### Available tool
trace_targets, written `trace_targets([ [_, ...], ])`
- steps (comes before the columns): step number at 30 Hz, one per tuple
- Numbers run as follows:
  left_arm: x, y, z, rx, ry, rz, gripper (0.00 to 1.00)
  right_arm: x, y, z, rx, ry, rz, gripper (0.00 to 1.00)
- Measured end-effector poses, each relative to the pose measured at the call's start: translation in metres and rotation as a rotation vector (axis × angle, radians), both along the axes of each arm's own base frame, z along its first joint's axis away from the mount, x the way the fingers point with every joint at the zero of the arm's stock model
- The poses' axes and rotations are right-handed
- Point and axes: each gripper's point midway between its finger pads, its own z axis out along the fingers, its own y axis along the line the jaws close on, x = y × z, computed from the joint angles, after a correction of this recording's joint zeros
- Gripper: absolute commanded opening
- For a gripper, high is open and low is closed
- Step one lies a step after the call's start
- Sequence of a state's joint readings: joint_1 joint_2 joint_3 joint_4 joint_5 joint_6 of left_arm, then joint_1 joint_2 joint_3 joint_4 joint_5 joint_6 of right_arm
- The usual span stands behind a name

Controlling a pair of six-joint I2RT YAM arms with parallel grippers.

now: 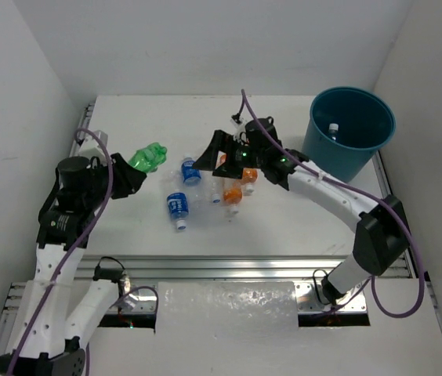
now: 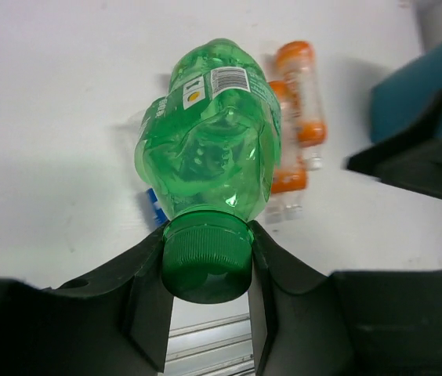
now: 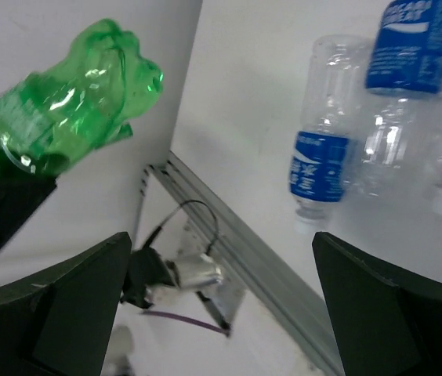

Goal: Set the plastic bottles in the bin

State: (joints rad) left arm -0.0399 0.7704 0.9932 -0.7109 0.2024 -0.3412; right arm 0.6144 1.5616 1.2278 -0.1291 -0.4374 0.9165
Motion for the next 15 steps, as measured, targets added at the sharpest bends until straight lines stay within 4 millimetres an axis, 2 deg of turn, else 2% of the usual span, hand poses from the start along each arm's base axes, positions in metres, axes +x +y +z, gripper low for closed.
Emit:
trace_targets([
  [3, -0.005, -0.012, 0.01, -0.035, -0.056, -0.067, 0.0, -0.002, 0.023, -0.003, 0.046, 0.064, -0.046, 0.99],
  [6, -0.009, -0.021, 0.015, -0.058, -0.101, -0.115, 0.0, -0.005, 0.043, 0.005, 0.114, 0.102, -0.092, 0.99],
  [12, -0.014, -0.033, 0.016, -0.095, -0.156, -0.187, 0.0, 0.002, 0.062, 0.035, 0.271, 0.149, -0.177, 0.99],
  [15, -0.017, -0.037, 0.017, -0.107, -0.172, -0.212, 0.0, 0.005, 0.071, 0.036, 0.312, 0.177, -0.196, 0.99],
])
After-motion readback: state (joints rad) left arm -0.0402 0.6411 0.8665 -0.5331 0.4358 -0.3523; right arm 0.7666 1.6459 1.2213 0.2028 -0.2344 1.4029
